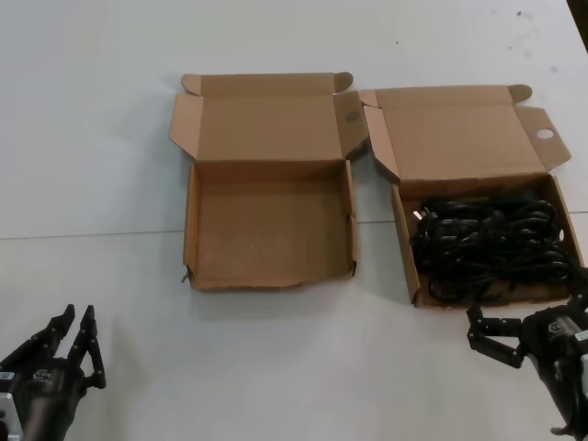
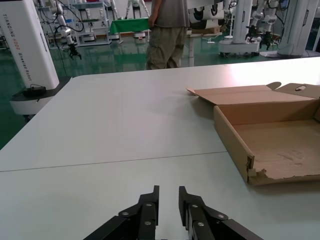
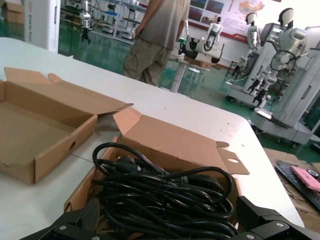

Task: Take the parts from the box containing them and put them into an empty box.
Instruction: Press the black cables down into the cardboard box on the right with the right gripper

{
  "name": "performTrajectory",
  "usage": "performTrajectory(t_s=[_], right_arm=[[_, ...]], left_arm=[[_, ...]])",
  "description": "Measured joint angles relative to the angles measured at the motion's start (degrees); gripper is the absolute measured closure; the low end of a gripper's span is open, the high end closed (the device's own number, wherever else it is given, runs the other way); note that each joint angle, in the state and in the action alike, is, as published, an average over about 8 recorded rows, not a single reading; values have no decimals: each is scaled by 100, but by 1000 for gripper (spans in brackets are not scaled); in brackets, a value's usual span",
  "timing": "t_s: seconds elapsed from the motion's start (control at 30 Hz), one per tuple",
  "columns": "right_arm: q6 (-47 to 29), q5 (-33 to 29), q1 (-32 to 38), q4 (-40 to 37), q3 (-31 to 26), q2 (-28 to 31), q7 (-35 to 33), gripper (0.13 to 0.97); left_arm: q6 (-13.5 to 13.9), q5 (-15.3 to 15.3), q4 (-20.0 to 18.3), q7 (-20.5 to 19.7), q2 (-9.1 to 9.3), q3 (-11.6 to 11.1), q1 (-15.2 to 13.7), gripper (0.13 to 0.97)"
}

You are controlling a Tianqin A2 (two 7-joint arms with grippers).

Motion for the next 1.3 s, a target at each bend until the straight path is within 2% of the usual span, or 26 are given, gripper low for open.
performTrajectory(t_s=[0.23,0.43,0.67,0.9,1.17,1.3], right_arm=[[-125,-42,-17,51,116,-6,0,129],[251,265,122,225,-517,824,0,129],[926,1357,712,546,-1987,2438,0,129],[1150,2395,2008,774,-3817,3910,0,129],[930,2860,3779,774,-5730,4751,0,129],[584,2531,4390,711,-6236,4905,0,129]], left_arm=[[0,0,0,0,0,0,0,861],[0,0,0,0,0,0,0,913],[0,0,0,0,0,0,0,940],[0,0,0,0,0,0,0,940],[0,0,0,0,0,0,0,940],[0,0,0,0,0,0,0,940]])
